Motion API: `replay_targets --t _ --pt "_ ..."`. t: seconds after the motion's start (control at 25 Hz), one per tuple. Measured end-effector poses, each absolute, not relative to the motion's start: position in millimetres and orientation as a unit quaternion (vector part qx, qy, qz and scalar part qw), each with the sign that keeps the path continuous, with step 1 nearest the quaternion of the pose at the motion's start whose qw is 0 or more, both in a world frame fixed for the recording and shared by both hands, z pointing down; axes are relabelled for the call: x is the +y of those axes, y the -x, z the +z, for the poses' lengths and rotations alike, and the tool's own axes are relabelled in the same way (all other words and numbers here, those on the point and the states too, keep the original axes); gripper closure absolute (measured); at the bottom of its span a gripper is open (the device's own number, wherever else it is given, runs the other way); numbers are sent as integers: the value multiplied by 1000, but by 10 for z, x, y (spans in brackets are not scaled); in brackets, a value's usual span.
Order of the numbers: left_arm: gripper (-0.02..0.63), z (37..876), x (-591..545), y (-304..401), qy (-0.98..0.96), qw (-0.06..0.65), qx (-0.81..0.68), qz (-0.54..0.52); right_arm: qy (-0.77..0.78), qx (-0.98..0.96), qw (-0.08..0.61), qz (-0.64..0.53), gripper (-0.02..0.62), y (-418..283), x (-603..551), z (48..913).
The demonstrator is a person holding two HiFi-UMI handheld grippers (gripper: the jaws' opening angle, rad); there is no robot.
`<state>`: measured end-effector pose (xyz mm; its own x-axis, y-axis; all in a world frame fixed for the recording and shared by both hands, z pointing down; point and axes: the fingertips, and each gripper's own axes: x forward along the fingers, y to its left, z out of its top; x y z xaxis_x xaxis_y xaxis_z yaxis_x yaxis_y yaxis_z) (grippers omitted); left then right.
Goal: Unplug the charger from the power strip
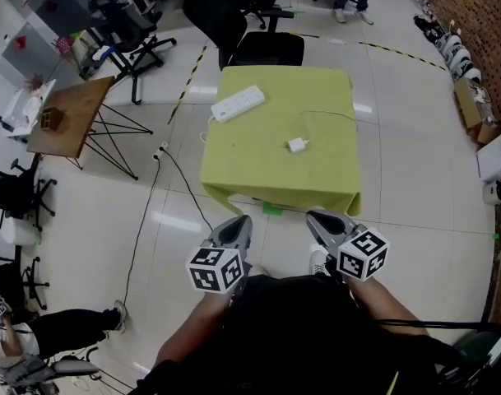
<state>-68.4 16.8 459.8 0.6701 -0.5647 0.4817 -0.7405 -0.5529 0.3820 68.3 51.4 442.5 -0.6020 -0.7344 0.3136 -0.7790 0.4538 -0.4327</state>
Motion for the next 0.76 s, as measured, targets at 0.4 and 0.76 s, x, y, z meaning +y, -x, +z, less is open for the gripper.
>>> replay_targets --t 0.4,0.76 --pt "601 4607 189 842 -864 290 -388 140 -424 -863 64 268 594 -492 442 4426" --pt "601 4565 191 844 -861 291 -395 136 -417 -864 62 274 594 -519 391 4386"
